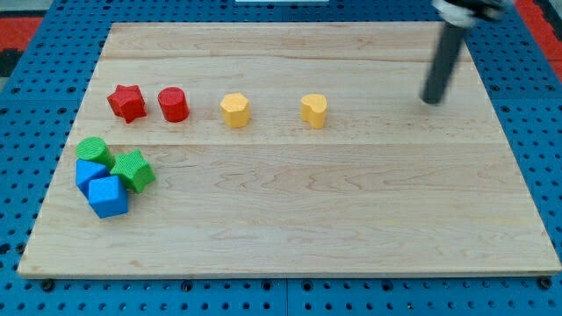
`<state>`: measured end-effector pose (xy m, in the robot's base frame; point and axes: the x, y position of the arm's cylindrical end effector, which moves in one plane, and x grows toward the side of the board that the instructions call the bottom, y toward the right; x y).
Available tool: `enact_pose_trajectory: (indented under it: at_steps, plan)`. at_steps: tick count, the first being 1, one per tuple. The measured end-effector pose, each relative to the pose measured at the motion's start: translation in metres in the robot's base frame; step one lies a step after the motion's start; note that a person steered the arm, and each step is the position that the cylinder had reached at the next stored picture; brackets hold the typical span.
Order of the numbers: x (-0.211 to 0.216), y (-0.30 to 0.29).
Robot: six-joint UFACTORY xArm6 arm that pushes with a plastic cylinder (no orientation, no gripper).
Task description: Point at the bottom left
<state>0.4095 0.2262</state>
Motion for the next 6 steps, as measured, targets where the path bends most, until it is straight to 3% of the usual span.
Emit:
enact_pose_trajectory:
  at_steps: [2,3,4,6]
  plan:
    - [0.17,-0.184]
    - [0.209,-0.31]
    - [0.209,-0.347]
    - [0.161,-0.514]
